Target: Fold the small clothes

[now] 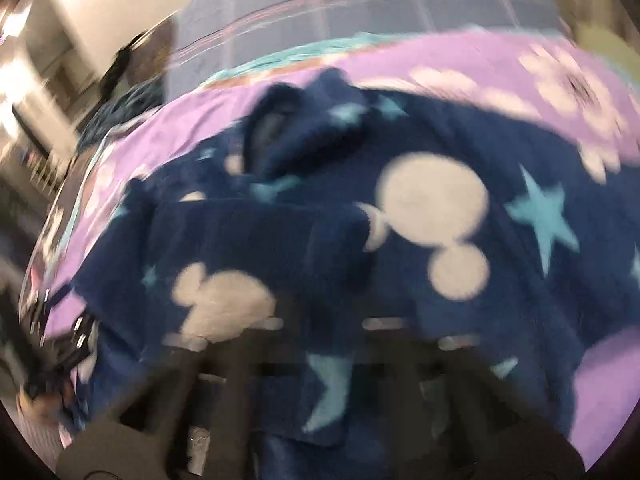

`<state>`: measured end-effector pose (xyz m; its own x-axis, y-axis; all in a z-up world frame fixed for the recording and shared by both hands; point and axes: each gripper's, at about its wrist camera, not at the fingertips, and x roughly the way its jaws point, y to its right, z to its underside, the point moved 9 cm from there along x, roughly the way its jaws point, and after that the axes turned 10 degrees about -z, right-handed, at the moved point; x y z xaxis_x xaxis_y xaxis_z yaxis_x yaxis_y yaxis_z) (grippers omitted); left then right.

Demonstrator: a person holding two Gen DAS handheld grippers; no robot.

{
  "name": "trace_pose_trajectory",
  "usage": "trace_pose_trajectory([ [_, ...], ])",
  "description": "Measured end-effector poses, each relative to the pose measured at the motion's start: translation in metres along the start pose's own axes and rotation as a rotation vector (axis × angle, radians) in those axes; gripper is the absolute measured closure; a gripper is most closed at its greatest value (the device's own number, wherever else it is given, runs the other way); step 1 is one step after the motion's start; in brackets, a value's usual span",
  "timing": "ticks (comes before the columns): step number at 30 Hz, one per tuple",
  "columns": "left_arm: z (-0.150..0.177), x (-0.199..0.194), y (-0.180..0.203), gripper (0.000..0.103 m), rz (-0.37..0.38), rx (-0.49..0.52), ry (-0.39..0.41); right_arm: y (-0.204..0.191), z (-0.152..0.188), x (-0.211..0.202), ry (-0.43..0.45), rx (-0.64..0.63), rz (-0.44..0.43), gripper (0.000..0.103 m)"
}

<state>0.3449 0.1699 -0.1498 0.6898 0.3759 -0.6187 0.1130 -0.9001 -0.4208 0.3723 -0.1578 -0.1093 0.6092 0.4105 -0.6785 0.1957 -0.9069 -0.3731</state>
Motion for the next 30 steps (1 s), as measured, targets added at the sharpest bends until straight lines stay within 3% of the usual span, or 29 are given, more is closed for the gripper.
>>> trace_pose_trajectory([
  [2,0.002,0.002,-0.003,0.017,-0.002,-0.019,-0.012,-0.005,-0.014,-0.025,0.076,-0.043,0.02,0.094],
  [5,0.005,0.004,-0.006,0.014,0.005,-0.041,-0.021,0.015,-0.036,-0.054,0.168,-0.082,0.169,0.091],
  [7,0.006,0.004,-0.005,0.014,-0.023,-0.024,-0.017,0.037,-0.03,-0.037,0.085,-0.082,0.225,0.063],
  [9,0.006,0.0,-0.004,0.014,-0.043,-0.008,-0.007,0.065,-0.013,-0.021,0.013,-0.036,0.272,0.061],
  [14,0.009,-0.015,-0.007,0.017,-0.075,0.032,0.01,0.061,0.005,-0.03,0.078,0.028,0.106,0.069],
  [16,0.005,-0.03,-0.009,0.04,-0.033,0.001,0.021,0.04,0.009,-0.029,0.068,-0.021,0.026,0.072],
  [19,-0.014,-0.062,-0.003,0.056,0.141,-0.108,0.059,0.014,0.022,-0.019,0.026,-0.093,-0.052,0.072],
  [22,-0.036,-0.084,0.024,0.056,0.279,-0.14,0.106,0.023,0.042,0.015,-0.087,-0.09,0.031,0.071],
  [24,-0.044,-0.081,0.052,0.056,0.318,-0.112,0.106,0.024,0.043,0.022,-0.065,-0.077,0.024,0.07],
  [27,-0.038,-0.046,0.094,0.056,0.268,-0.041,0.033,0.022,0.041,0.012,-0.09,-0.04,-0.021,0.067],
  [28,-0.025,-0.022,0.107,0.055,0.239,-0.014,-0.034,0.026,0.039,0.003,-0.091,-0.023,-0.028,0.074],
  [29,-0.023,-0.017,0.11,0.055,0.242,-0.021,-0.046,0.028,0.037,-0.011,-0.072,0.009,-0.038,0.079],
  [30,-0.024,-0.02,0.109,0.055,0.241,-0.028,-0.032,0.039,0.027,-0.041,0.007,0.061,-0.05,0.086],
])
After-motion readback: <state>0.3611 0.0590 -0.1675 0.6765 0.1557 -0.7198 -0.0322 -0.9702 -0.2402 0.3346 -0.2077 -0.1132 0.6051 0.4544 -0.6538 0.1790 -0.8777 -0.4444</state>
